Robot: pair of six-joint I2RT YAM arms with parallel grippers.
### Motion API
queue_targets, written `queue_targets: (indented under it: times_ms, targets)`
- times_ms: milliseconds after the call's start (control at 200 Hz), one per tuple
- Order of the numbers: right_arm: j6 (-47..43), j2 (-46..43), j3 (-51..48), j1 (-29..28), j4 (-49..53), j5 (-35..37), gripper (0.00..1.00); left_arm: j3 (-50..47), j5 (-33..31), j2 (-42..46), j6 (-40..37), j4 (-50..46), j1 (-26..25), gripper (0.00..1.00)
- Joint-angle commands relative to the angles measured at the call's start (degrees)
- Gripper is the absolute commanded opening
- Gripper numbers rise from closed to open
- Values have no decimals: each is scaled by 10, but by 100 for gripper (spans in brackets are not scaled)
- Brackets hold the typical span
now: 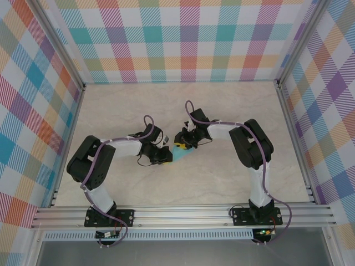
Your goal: Fold a paper plane with a square sheet of paper (pick it up from the middle)
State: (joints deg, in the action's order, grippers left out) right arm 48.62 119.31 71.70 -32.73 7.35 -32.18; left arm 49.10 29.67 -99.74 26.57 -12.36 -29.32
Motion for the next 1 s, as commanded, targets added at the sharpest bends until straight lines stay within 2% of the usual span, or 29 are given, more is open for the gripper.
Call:
queue_targets:
  times_ms: [0, 95, 220, 400, 790, 995]
  targets:
    - [-2, 56, -24, -3, 47, 53, 27, -37, -35, 3, -15, -82, 9, 13]
    - [-1, 55, -22, -3, 47, 53, 27, -42, -32, 16, -13, -85, 10, 13]
    - [3, 54, -21, -4, 44, 50, 27, -45, 3, 57, 1, -63, 9, 14]
    - [15, 50, -22, -3, 37, 53, 27, -8, 19, 92, 28, -19, 10, 15]
    - [46, 51, -24, -3, 6, 36, 28, 51, 34, -17, 65, 91, 5, 16]
    - [55, 50, -23, -3, 0, 33, 28, 44, -13, -54, 59, 76, 4, 13]
